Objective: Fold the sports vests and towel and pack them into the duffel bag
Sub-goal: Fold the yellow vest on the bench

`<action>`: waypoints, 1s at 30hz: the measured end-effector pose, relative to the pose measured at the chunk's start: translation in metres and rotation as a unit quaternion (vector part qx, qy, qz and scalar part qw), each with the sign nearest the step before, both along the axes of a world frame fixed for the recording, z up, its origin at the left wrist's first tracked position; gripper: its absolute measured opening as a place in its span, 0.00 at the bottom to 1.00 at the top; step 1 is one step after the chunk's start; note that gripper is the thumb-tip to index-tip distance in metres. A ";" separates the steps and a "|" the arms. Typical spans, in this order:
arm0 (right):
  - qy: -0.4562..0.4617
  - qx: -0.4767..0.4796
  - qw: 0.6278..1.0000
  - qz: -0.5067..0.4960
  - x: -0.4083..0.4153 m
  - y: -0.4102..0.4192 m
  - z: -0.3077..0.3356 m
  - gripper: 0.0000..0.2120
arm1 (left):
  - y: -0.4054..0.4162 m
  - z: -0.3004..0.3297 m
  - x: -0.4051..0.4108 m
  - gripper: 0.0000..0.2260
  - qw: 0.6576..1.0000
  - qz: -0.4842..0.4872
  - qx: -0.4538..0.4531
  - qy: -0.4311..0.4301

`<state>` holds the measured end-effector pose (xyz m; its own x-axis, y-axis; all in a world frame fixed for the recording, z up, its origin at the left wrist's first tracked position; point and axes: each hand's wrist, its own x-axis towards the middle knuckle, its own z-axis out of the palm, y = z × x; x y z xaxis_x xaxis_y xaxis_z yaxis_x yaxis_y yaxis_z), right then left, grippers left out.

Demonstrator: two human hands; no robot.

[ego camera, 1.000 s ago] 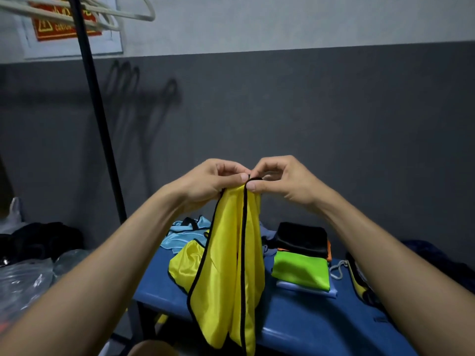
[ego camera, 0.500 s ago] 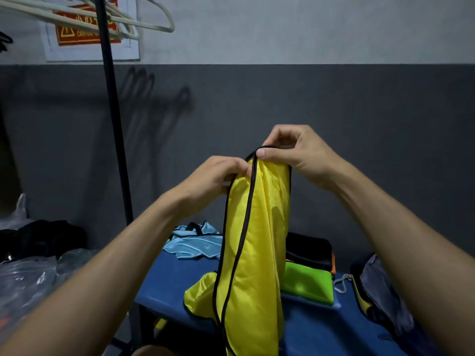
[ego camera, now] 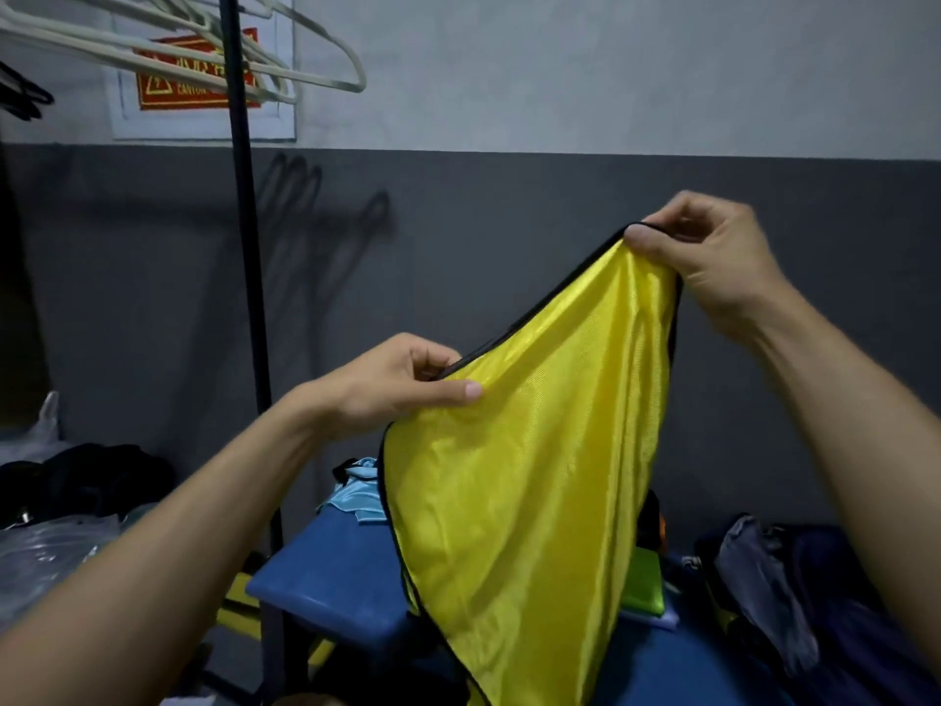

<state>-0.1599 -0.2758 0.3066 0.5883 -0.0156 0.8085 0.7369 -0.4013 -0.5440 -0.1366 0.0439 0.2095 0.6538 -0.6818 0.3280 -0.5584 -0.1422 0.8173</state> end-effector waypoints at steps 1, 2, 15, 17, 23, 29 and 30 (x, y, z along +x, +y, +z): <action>-0.003 0.007 1.000 -0.010 0.000 -0.004 0.000 0.10 | 0.002 0.001 -0.001 0.15 1.000 -0.011 0.012 0.014; -0.007 0.015 1.000 -0.019 0.001 -0.008 0.000 0.10 | 0.005 0.001 -0.001 0.16 0.999 -0.020 0.026 0.025; 0.134 0.156 0.974 0.093 -0.037 -0.060 -0.044 0.06 | 0.060 0.007 0.043 0.08 0.916 0.280 0.163 -0.235; 0.145 0.166 0.970 0.099 -0.043 -0.070 -0.046 0.04 | 0.058 0.007 0.040 0.08 0.932 0.251 0.139 -0.220; 0.130 0.201 0.967 0.092 -0.055 -0.102 -0.044 0.07 | 0.050 0.053 -0.010 0.12 0.985 0.004 -0.171 0.002; 0.112 0.219 0.963 0.109 -0.061 -0.111 -0.042 0.09 | 0.043 0.090 0.006 0.03 0.922 0.253 0.093 -0.278; 0.117 0.203 0.966 0.106 -0.059 -0.112 -0.044 0.12 | 0.038 0.087 0.015 0.05 0.879 0.310 0.124 -0.340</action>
<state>-0.2190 -0.3876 0.2622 0.7789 -0.1624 0.6058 0.6172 0.0262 -0.7864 -0.1213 0.0818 0.2964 0.6350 -0.3695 0.6784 -0.6579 -0.7189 0.2243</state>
